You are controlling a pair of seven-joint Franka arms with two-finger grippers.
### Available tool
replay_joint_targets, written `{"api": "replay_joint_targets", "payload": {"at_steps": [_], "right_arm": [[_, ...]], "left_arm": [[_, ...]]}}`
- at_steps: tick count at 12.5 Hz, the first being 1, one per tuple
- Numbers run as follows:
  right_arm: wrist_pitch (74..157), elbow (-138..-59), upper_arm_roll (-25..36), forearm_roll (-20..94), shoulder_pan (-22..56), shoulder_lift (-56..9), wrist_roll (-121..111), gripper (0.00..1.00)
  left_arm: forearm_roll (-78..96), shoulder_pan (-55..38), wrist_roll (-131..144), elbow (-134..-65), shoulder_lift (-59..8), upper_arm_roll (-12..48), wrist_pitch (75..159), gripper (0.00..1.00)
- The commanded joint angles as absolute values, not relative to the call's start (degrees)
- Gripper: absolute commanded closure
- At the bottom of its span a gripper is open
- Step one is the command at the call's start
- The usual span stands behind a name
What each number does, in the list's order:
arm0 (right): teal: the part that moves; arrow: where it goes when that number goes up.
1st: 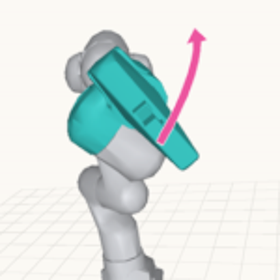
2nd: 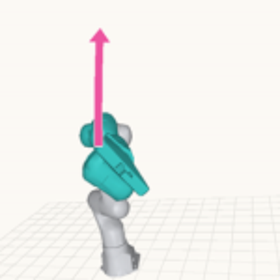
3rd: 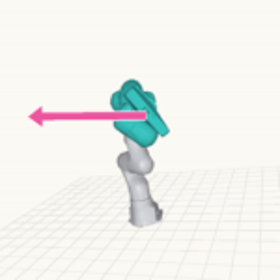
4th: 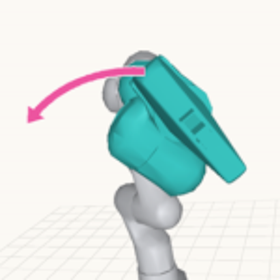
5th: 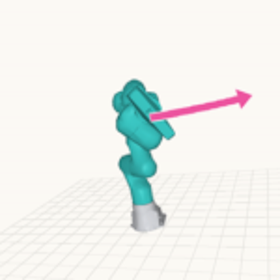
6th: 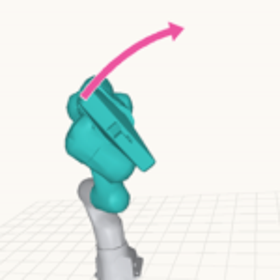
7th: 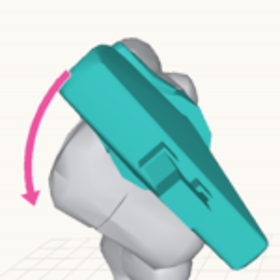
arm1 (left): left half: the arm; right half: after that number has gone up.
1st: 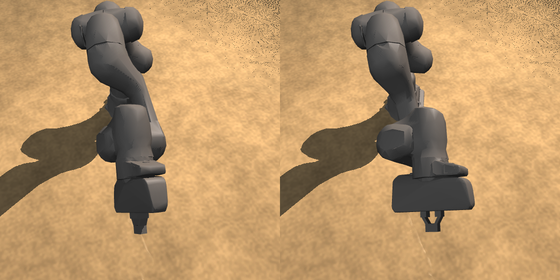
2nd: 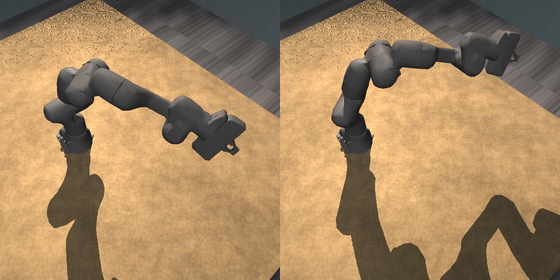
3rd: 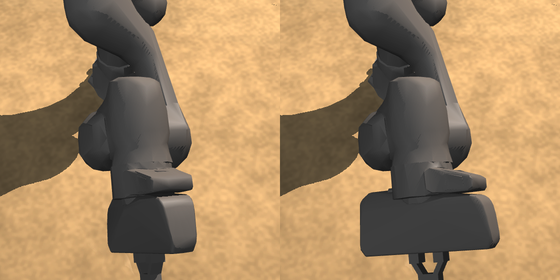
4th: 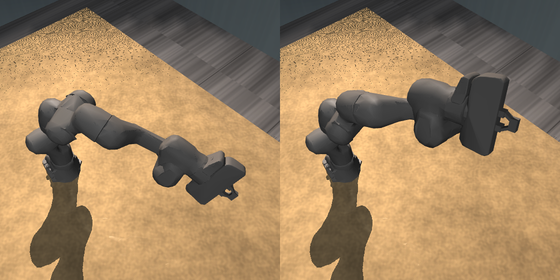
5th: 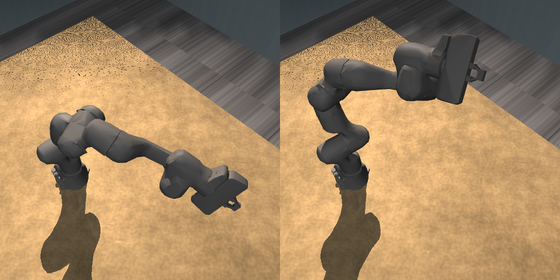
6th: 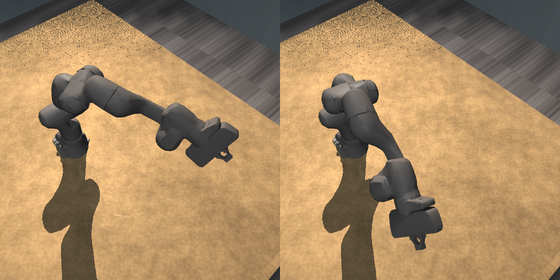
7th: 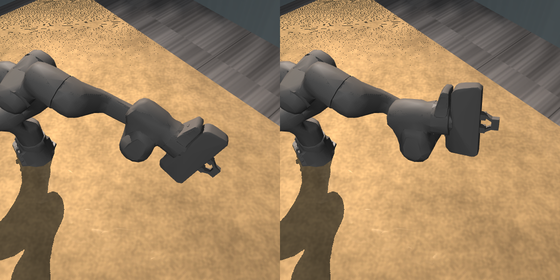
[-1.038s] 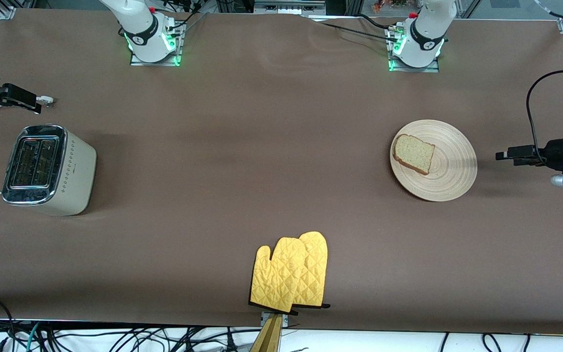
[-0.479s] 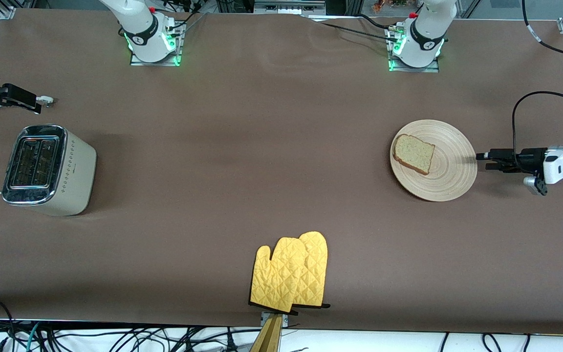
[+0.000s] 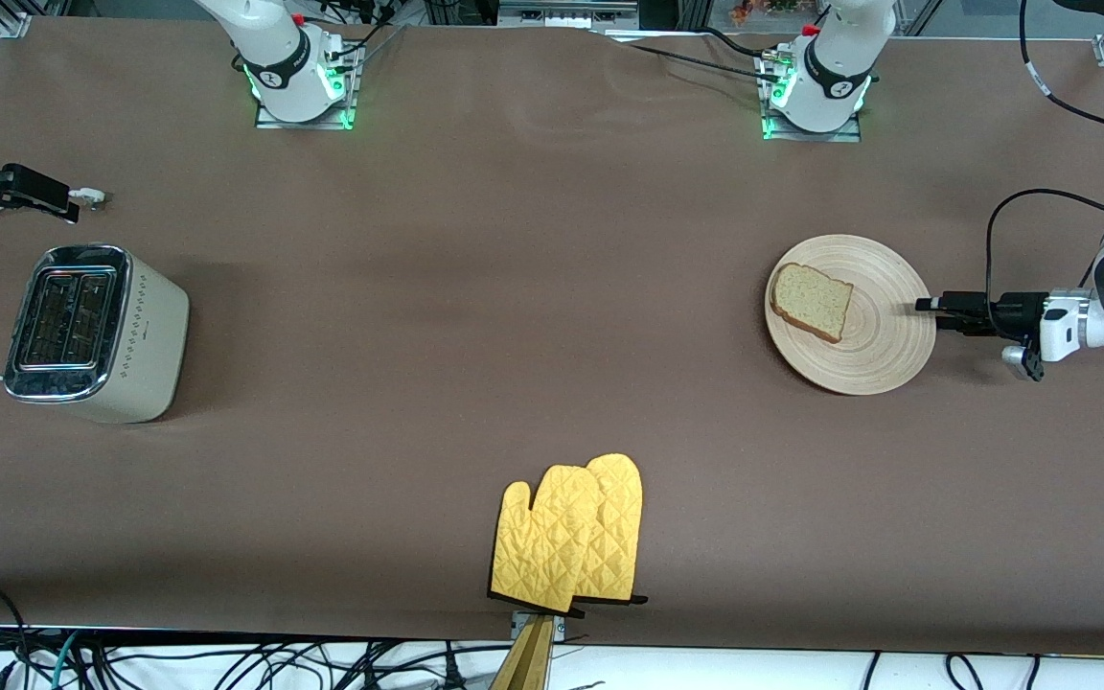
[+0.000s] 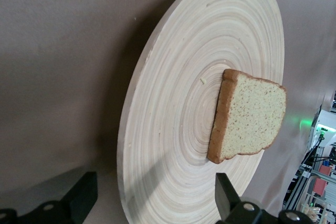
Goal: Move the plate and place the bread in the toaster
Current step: 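Grasp the wooden plate's rim with the left gripper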
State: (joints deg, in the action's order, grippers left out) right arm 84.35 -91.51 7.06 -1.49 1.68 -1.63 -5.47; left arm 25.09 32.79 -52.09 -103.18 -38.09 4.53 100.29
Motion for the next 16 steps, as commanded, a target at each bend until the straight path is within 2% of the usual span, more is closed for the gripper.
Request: {"api": "replay_joint_targets", "payload": {"at_steps": [1, 3, 6, 9, 10, 16], "right_arm": [[83.67, -91.32, 7.29, -0.61, 1.49, -1.32, -6.42, 0.00], [83.67, -91.32, 7.29, -0.53, 1.49, -1.32, -6.42, 0.00], [83.67, -91.32, 7.29, -0.53, 1.49, -1.32, -6.42, 0.00], [83.58, -91.32, 7.29, -0.53, 1.49, -1.32, -6.42, 0.00], [83.67, -91.32, 7.29, -0.53, 1.49, -1.32, -6.42, 0.00], [83.58, -91.32, 7.29, -0.53, 1.49, -1.32, -6.42, 0.00]], "left_arm": [[26.89, 33.31, -53.96, -104.76, -38.14, 4.92, 101.69, 0.43], [26.89, 33.31, -53.88, -105.90, -38.58, 4.92, 102.65, 0.65], [27.07, 33.22, -53.00, -106.79, -39.29, 4.92, 105.29, 0.67], [27.07, 33.22, -52.91, -106.79, -39.29, 4.83, 105.29, 0.88], [26.90, 33.22, -53.08, -106.79, -39.29, 4.92, 105.21, 0.99], [26.89, 32.17, -52.91, -104.42, -36.83, 5.27, 101.44, 1.00]]}}
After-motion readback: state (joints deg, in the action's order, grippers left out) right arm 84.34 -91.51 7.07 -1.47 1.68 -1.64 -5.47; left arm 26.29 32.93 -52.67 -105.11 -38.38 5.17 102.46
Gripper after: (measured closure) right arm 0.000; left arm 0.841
